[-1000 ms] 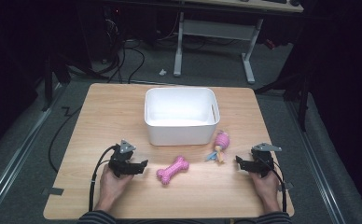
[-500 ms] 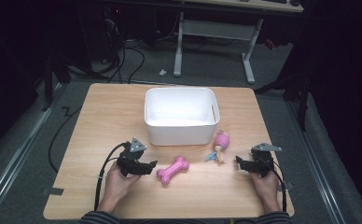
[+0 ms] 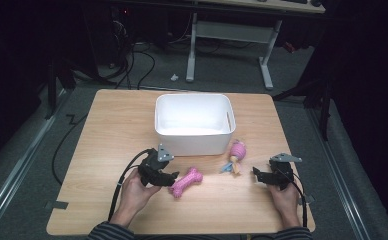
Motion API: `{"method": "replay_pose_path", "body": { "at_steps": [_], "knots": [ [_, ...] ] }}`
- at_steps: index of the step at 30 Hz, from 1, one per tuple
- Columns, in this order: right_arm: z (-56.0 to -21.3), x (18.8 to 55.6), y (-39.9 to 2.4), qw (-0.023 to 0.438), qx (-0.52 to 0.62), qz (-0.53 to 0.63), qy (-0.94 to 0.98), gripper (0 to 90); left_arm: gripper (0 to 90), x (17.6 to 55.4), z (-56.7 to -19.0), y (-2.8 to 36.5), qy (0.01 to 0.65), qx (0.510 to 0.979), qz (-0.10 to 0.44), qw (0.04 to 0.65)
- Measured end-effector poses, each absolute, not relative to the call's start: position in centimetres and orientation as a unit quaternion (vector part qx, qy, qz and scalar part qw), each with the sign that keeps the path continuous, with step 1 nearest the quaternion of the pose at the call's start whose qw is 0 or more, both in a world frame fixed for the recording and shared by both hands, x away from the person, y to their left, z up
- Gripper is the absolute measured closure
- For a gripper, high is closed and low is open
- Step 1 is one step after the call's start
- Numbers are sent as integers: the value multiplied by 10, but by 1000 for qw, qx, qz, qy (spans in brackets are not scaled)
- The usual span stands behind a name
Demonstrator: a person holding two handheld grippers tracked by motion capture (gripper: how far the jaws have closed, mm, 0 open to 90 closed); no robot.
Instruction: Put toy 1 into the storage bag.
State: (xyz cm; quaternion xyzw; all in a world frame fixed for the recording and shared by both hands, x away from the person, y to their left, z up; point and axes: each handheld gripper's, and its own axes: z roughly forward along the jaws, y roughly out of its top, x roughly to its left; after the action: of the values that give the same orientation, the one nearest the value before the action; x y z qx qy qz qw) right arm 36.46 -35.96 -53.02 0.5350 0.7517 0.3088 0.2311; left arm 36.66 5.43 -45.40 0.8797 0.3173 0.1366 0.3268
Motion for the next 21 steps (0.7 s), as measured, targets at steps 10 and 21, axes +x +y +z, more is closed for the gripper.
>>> {"method": "replay_pose_path", "body": {
  "at_steps": [10, 21],
  "knots": [
    [-530, 365, -360, 231, 535, 309, 751, 221, 360, 370, -457, 25, 299, 899, 119, 297],
    [-530, 365, -360, 231, 535, 309, 751, 222, 378, 379, -476, 1, 294, 919, 83, 250]
  ]
}}
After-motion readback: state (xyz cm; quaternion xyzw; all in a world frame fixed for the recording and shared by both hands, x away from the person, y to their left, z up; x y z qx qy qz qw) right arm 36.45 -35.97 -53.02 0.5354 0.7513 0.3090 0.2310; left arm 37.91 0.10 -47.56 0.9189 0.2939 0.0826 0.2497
